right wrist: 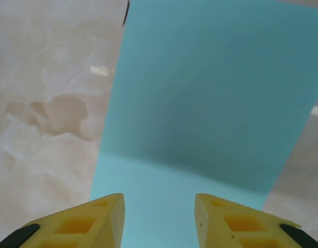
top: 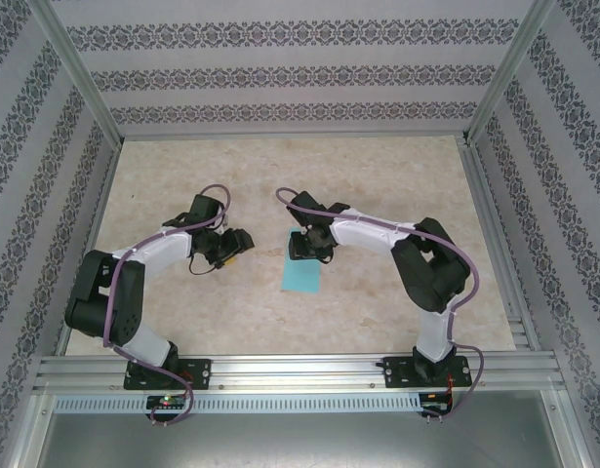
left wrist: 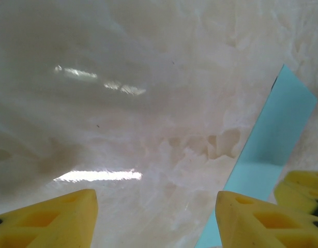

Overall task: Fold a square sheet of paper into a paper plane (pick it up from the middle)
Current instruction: Fold the triangle a second time at the center of the table.

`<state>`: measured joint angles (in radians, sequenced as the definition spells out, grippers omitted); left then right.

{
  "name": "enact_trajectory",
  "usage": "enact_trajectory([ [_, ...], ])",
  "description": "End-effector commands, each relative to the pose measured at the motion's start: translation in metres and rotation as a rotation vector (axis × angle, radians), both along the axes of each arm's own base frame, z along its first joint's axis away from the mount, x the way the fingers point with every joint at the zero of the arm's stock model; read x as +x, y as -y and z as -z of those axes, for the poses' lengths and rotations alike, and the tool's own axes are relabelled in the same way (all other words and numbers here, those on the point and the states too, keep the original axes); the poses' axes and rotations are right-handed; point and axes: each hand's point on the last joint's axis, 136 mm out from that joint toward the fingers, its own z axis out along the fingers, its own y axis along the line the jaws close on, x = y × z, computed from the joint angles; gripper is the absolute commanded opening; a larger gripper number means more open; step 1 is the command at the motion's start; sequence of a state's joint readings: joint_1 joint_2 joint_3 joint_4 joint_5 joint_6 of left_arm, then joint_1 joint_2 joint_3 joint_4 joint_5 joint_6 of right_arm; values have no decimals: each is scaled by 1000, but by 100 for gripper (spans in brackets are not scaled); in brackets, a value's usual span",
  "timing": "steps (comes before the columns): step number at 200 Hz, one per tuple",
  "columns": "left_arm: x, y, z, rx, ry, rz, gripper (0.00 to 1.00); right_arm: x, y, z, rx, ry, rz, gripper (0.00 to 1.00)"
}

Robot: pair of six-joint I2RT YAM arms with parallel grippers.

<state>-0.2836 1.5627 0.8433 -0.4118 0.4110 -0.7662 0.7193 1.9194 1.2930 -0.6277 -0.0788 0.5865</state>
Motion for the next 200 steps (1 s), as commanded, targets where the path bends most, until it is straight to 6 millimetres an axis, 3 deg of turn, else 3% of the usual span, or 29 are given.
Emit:
enact_trajectory([
  [1,6,22,-10,-40,29,40,62,25,-6,-4,11,40,66,41],
  [41,-8,60,-8,-90,21,131,60,37,4,12,0,22,104,42],
  [81,-22,88,-2,-131,-14,197,60,35,19,32,-33,-7,109,42],
  [119,-40,105,7,-136,-64,243,60,32,33,43,-24,-36,142,42],
  [144,-50,113,11,-129,-85,275,59,28,32,50,5,-67,157,42],
  [200,-61,122,13,-114,-99,321,58,23,43,64,61,-124,224,41],
])
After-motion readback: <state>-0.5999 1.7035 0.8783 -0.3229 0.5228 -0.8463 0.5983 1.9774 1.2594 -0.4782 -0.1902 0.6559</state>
